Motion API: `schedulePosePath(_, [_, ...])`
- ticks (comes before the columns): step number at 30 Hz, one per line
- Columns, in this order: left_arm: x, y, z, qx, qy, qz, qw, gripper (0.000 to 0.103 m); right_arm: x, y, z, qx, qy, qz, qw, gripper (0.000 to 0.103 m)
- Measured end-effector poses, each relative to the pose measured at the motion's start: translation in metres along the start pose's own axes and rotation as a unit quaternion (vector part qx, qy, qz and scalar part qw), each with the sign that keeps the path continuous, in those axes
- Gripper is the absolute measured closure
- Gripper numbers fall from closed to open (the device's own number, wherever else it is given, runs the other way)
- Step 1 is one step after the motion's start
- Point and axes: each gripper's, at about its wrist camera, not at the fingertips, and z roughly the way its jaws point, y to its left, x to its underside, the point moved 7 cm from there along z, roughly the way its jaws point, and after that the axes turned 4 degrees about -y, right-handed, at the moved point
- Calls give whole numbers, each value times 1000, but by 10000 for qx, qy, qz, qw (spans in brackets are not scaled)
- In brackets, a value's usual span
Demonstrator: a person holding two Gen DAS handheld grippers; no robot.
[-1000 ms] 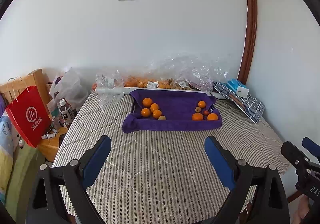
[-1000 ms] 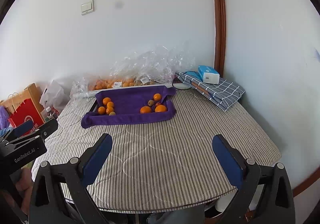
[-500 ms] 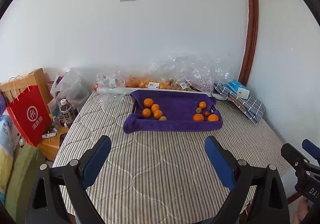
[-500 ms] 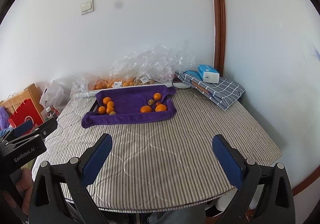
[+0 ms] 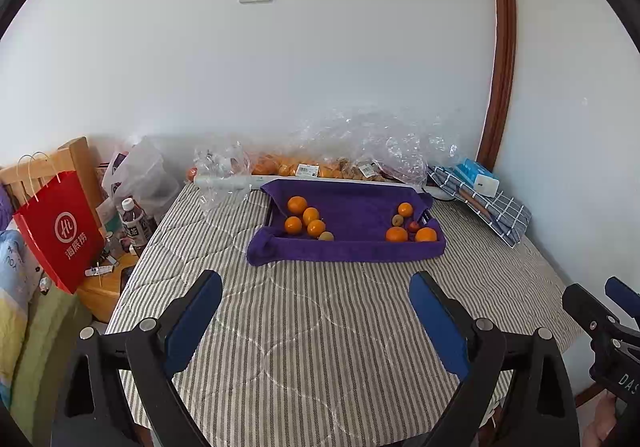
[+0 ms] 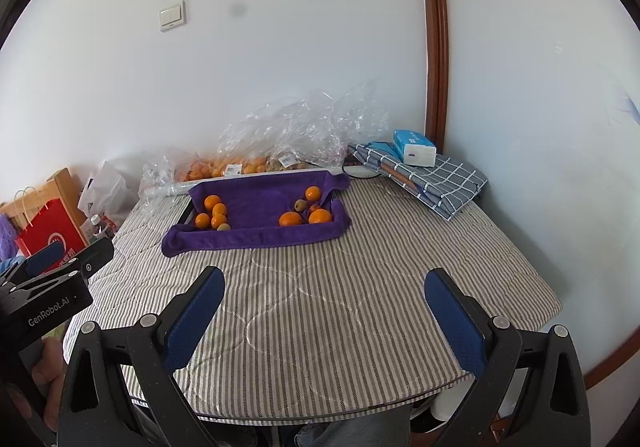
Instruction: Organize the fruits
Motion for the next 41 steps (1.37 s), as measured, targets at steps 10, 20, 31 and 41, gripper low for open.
schedulePosePath(10, [0,0,0,-2,-4,2,10000,8,-1,-1,-3,29,-48,2,10000,4])
schedulePosePath(20, [0,1,-1,-9,-15,1,10000,8,-1,-1,-4,37,-72,3,10000,4])
schedulePosePath(31, [1,2,-2,-5,5,-20,10000,8,-1,-1,-5,66,-76,11,9999,4])
schedulePosePath(41, [2,3,-1,-51,-6,8,10000,8,-1,0,-5,81,-96,1,9999,4])
